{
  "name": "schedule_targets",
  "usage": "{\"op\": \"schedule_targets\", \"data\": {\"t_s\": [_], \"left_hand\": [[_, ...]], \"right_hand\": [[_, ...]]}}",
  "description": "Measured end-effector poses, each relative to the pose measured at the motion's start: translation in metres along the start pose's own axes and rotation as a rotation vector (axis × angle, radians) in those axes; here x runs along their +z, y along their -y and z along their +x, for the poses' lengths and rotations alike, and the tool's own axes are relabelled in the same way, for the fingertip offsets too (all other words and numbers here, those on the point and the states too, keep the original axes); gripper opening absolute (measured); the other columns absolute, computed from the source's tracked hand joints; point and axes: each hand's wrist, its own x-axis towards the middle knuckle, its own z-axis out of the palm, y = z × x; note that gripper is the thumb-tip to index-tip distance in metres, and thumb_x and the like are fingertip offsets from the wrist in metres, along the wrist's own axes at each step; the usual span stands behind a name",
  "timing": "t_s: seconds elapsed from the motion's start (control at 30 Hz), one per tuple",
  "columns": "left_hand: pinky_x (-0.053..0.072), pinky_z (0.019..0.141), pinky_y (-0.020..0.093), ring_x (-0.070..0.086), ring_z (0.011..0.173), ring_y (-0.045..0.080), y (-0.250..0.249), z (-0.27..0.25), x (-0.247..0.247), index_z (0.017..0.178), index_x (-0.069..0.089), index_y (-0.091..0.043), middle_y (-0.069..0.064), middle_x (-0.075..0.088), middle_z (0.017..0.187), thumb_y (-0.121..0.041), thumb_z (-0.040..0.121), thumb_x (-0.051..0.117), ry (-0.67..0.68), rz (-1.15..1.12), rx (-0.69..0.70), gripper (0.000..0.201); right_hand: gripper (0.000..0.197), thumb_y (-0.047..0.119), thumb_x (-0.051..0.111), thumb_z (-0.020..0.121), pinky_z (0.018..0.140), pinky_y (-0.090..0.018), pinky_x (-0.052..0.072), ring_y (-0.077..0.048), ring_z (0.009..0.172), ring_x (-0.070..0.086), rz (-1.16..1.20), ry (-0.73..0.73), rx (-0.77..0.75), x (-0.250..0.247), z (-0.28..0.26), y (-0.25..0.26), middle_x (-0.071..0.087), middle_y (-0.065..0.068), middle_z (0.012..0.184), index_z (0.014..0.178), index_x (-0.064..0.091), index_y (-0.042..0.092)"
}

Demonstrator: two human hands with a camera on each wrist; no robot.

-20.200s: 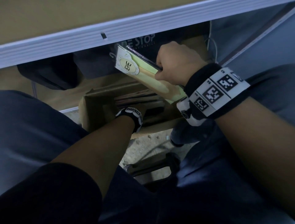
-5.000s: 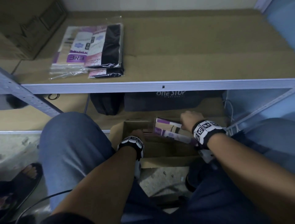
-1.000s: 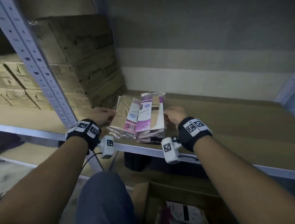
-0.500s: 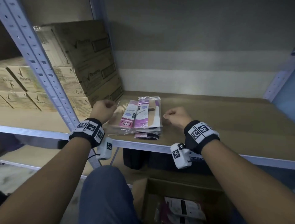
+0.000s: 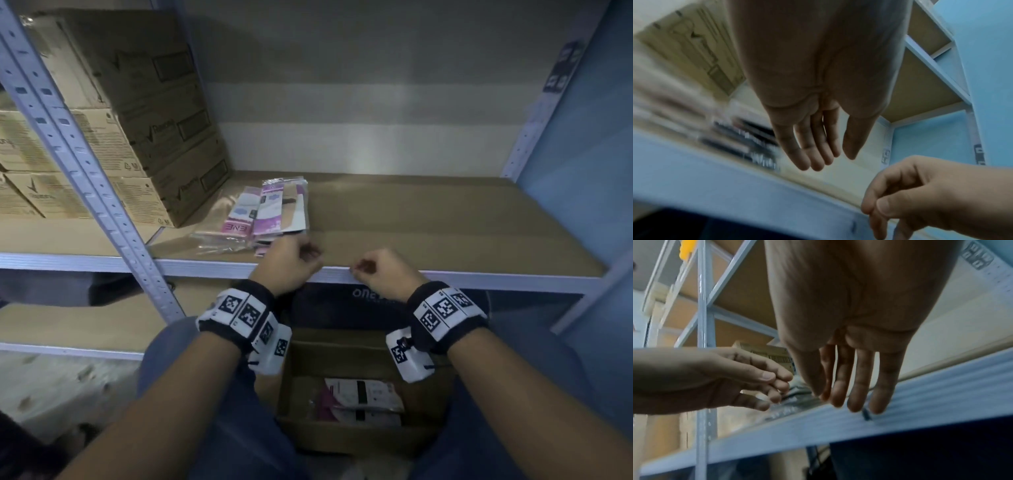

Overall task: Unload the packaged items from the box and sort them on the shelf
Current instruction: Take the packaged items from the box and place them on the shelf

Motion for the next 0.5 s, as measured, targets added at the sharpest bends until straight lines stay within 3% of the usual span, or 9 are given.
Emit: {"op": "schedule_targets", "data": {"t_s": [0.1, 0.23, 0.3, 0.4, 0.47, 0.5], "left_hand": [[0.052, 0.080, 0.021, 0.065, 0.084, 0.014, 0.014, -0.010, 0.047, 0.101, 0.069, -0.008, 0.005, 0.071, 0.091, -0.013, 0.083, 0.069, 0.235, -0.048, -0.076, 0.019], [0.055, 0.089, 0.033, 0.068, 0.093, 0.017, 0.054, -0.020, 0.109, 0.097, 0.070, -0.012, 0.005, 0.073, 0.097, -0.015, 0.082, 0.068, 0.458, 0.055, -0.223, 0.015], [0.054, 0.090, 0.033, 0.066, 0.099, 0.019, 0.076, -0.023, 0.137, 0.099, 0.072, -0.010, 0.006, 0.072, 0.103, -0.014, 0.083, 0.065, 0.557, 0.146, -0.269, 0.018], [0.054, 0.084, 0.036, 0.065, 0.096, 0.025, 0.101, -0.030, 0.169, 0.098, 0.070, -0.002, 0.010, 0.070, 0.102, -0.016, 0.084, 0.063, 0.672, 0.263, -0.306, 0.022], [0.052, 0.077, 0.034, 0.062, 0.091, 0.027, 0.113, -0.033, 0.184, 0.090, 0.065, 0.000, 0.014, 0.065, 0.097, -0.016, 0.084, 0.063, 0.722, 0.330, -0.340, 0.017], [0.051, 0.078, 0.034, 0.061, 0.093, 0.028, 0.123, -0.033, 0.192, 0.095, 0.067, -0.002, 0.015, 0.065, 0.100, -0.015, 0.084, 0.063, 0.748, 0.362, -0.350, 0.017]], "right_hand": [[0.009, 0.019, 0.063, 0.086, 0.079, -0.028, 0.051, -0.017, 0.085, 0.065, -0.140, 0.175, 0.059, 0.013, -0.018, -0.033, 0.071, -0.002, 0.092, 0.087, 0.071, 0.017], [0.015, 0.014, 0.061, 0.088, 0.084, -0.029, 0.052, -0.018, 0.092, 0.064, -0.251, 0.308, 0.217, 0.037, -0.034, -0.084, 0.070, -0.004, 0.100, 0.097, 0.072, 0.011], [0.017, 0.012, 0.058, 0.088, 0.083, -0.031, 0.052, -0.021, 0.093, 0.063, -0.310, 0.368, 0.298, 0.056, -0.035, -0.109, 0.069, -0.008, 0.105, 0.098, 0.071, 0.010], [0.019, 0.012, 0.059, 0.089, 0.075, -0.029, 0.046, -0.021, 0.086, 0.057, -0.378, 0.451, 0.395, 0.088, -0.033, -0.133, 0.067, -0.014, 0.110, 0.104, 0.066, 0.004], [0.023, 0.013, 0.063, 0.088, 0.076, -0.030, 0.046, -0.024, 0.089, 0.059, -0.397, 0.535, 0.409, 0.107, -0.029, -0.142, 0.067, -0.014, 0.111, 0.108, 0.066, 0.003], [0.024, 0.014, 0.065, 0.086, 0.078, -0.031, 0.047, -0.025, 0.093, 0.061, -0.409, 0.573, 0.403, 0.116, -0.026, -0.147, 0.067, -0.014, 0.111, 0.108, 0.066, 0.003]]}}
